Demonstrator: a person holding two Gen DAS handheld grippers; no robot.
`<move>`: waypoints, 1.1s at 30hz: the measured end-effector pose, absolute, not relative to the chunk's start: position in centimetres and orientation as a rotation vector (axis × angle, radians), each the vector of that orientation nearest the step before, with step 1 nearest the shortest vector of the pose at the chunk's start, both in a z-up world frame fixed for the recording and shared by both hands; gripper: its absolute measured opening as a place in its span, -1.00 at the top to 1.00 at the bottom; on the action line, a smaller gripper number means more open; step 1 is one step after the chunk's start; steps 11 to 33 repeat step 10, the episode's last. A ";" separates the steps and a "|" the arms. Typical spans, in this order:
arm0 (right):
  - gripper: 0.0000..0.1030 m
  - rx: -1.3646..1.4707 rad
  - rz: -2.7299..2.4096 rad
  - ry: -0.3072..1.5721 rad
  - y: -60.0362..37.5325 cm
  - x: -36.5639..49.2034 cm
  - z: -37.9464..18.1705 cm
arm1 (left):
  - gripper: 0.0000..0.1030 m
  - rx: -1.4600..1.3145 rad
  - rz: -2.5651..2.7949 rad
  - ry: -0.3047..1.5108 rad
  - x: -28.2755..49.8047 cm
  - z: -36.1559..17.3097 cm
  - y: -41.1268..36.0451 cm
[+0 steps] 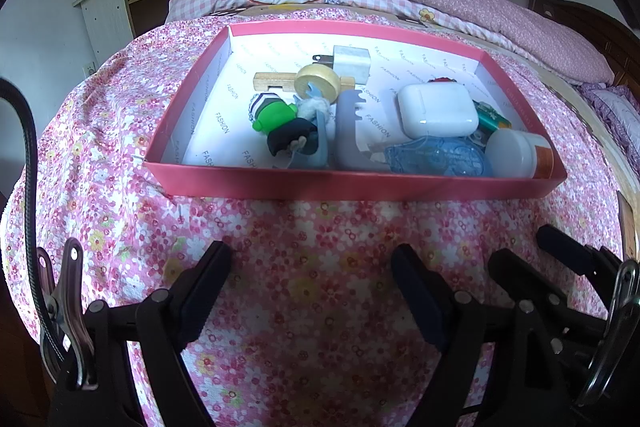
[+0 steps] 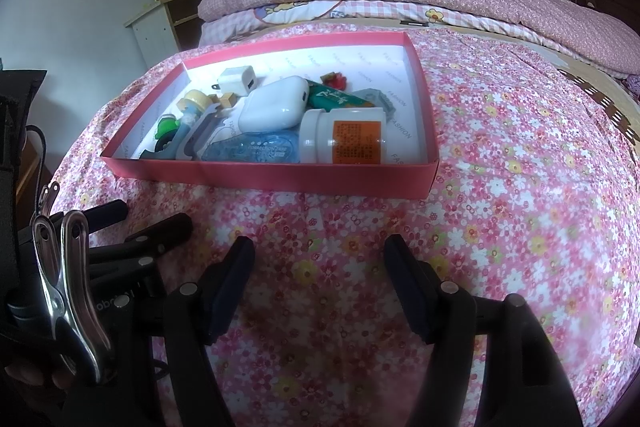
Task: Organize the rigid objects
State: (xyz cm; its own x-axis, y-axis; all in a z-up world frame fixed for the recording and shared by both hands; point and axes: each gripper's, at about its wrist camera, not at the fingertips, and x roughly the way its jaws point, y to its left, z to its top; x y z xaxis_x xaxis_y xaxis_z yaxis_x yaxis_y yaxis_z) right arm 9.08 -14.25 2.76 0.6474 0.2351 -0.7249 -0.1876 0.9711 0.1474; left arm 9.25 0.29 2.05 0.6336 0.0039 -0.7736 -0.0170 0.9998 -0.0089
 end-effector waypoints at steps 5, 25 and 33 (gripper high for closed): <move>-0.34 0.061 0.241 0.832 -14.3 9.1 2.8 | -0.67 -0.016 0.012 0.885 9.3 2.0 0.3; -0.34 0.061 0.241 0.831 -14.3 9.0 2.8 | -0.67 -0.016 0.012 0.885 9.3 2.1 0.3; -0.34 0.061 0.241 0.831 -14.3 9.0 2.8 | -0.67 -0.016 0.012 0.885 9.3 2.1 0.3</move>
